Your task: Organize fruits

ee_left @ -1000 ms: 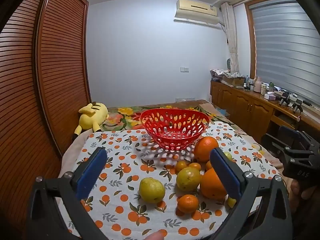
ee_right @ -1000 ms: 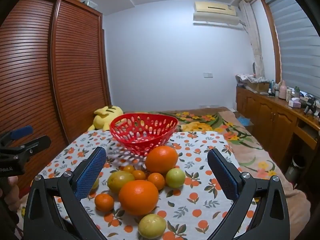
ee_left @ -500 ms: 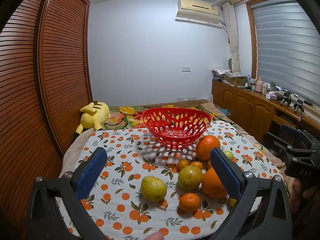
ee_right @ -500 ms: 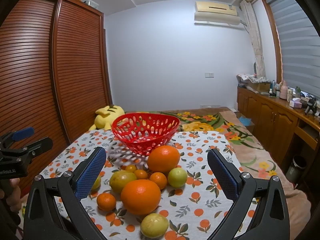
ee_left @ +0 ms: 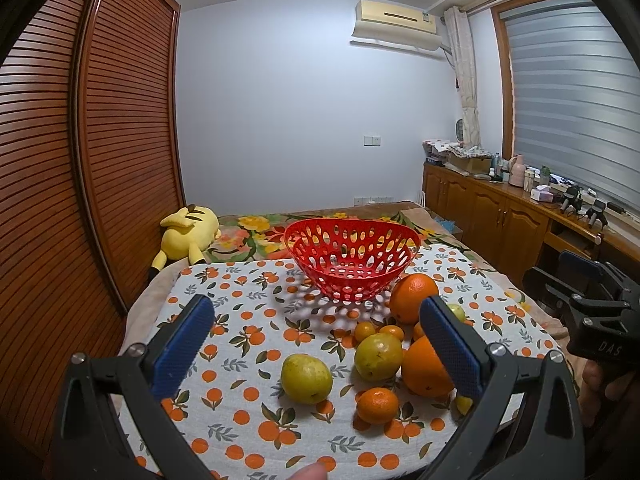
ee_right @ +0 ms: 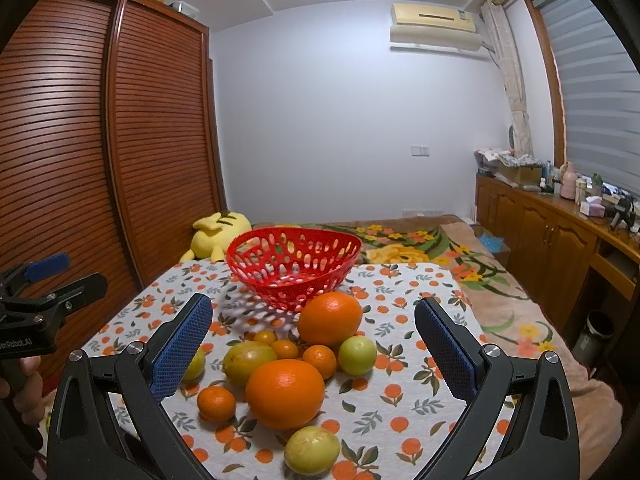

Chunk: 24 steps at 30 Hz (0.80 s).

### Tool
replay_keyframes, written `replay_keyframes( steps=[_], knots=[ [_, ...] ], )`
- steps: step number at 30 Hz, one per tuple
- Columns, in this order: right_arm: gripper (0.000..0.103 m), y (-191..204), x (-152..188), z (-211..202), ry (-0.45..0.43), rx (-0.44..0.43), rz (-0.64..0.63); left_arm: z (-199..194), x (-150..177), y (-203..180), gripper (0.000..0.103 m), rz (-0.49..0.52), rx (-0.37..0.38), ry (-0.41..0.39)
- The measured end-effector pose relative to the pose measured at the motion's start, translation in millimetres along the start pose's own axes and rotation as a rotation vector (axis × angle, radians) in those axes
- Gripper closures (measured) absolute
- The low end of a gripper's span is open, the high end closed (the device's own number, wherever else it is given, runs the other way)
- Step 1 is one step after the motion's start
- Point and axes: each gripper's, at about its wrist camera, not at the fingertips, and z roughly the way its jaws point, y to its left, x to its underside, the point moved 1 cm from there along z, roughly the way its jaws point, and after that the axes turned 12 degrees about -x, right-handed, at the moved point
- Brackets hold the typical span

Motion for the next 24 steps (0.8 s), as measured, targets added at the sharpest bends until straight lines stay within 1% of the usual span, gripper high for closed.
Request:
replay_keyframes(
  steps=[24],
  knots=[
    [0.0, 0.8, -0.8, -0.9, -0.003, -0.002, -0.001, -7.2, -1.8, -2.1, 0.0, -0.001, 0.0, -0.018]
  ],
)
